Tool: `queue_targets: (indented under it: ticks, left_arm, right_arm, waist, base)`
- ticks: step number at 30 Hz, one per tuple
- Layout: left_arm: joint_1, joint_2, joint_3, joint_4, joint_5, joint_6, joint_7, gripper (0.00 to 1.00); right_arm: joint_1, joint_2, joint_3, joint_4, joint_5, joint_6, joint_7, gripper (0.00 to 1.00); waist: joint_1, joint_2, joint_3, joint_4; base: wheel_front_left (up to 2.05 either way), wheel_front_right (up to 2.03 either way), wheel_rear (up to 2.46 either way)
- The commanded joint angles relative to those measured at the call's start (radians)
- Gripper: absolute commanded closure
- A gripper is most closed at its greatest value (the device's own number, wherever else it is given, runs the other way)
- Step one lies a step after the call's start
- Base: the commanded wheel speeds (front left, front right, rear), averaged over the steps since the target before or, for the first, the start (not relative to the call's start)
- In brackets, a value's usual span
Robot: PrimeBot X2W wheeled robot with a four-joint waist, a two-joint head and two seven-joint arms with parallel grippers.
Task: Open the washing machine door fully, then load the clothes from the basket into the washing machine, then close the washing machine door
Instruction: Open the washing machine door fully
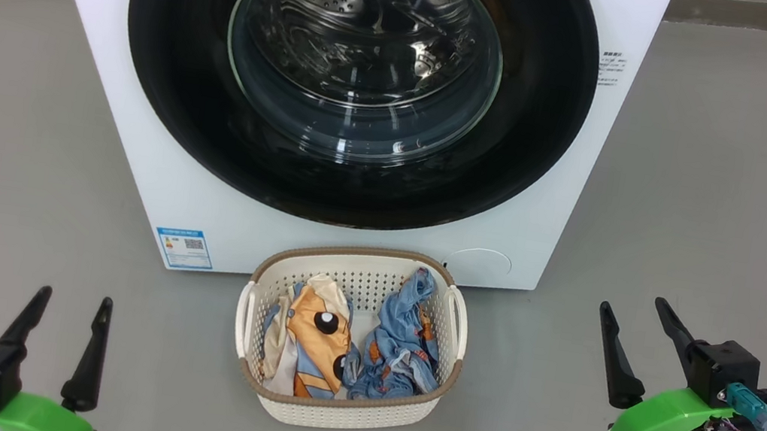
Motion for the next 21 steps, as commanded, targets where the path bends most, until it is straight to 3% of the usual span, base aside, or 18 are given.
queue_targets:
  ticks: [1,8,21]
  left_arm:
    - [-0.045,0.028,0.031,-0.024,0.003,-0.005,-0.007,0.0]
    - [-0.046,0.025,0.029,-0.02,-0.002,-0.011,-0.007,0.0]
    - [-0.048,0.015,0.033,-0.024,-0.003,-0.015,-0.007,0.0]
  right_arm:
    - [-0.043,0.001,0.021,-0.024,0.01,0.002,-0.012,0.0]
    - [-0.044,0.0,0.017,-0.015,0.013,0.002,-0.017,0.0]
    - [-0.045,0.001,0.018,-0.009,0.011,0.002,-0.022,0.0]
  waist:
    - [0.0,0.0,0.0,0.001]
    - [0.0,0.0,0.005,0.004]
    - [0.0,0.0,0.01,0.005]
  base:
    - [0.23,0.23,-0.46]
    - [0.78,0.78,-1.56]
    - [1.22,1.22,-2.43]
